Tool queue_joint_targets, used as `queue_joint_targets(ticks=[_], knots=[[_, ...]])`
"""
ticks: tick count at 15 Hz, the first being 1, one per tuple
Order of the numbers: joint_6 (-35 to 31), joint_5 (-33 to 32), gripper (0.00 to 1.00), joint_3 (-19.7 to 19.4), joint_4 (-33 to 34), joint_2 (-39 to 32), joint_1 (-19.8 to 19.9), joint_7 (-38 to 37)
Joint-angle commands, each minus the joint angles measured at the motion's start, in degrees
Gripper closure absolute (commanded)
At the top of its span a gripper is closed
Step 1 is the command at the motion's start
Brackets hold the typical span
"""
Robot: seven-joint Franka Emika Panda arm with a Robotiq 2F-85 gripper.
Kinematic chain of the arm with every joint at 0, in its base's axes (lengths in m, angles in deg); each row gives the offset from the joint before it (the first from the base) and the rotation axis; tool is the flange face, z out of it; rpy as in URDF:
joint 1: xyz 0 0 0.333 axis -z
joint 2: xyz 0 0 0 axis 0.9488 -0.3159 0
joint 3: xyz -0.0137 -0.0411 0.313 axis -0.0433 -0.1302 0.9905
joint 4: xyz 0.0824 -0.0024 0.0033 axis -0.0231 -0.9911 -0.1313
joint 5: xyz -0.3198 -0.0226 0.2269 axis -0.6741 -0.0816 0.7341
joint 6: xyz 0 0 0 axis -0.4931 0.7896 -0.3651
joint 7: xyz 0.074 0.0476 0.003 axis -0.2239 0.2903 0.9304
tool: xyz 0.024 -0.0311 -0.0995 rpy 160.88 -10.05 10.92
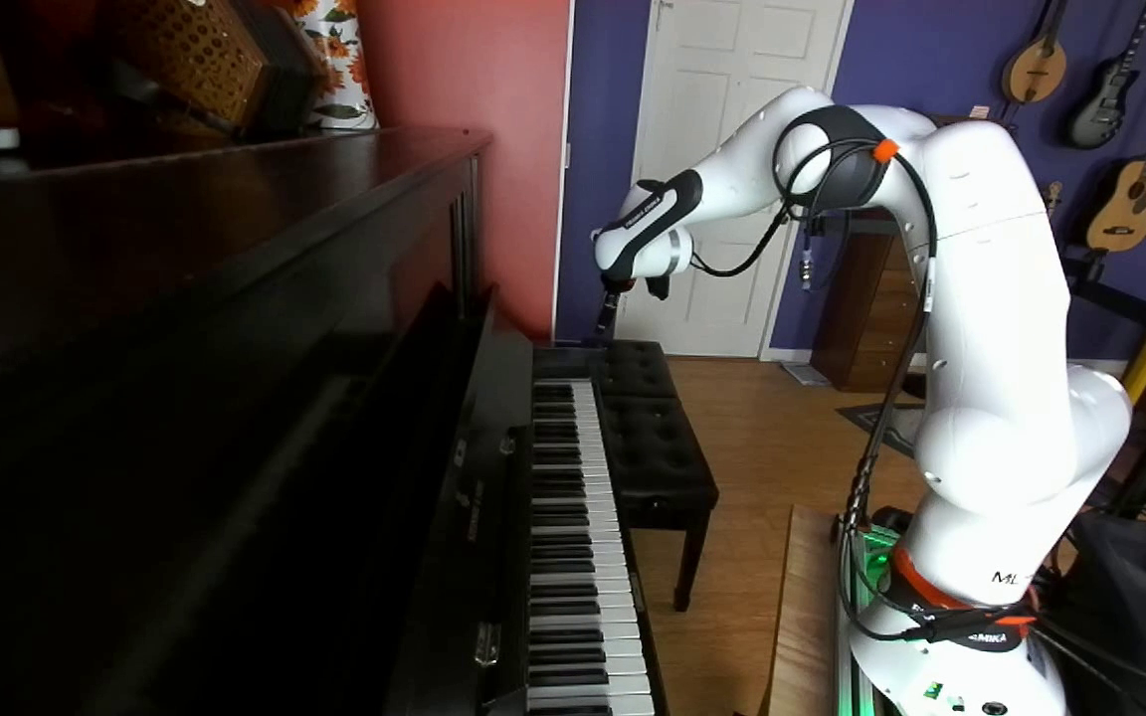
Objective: Press the second last right white key of the piano
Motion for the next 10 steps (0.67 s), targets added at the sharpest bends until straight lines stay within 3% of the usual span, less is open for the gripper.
queue_joint_targets(ticks=[1,10], knots=[[-0.27,0.29,0.00,-1.07,-7.79,6.36,-1.51,-2.63],[5.20,-9.16,0.00,-11.31,-14.01,12.95,-11.35,-26.10]])
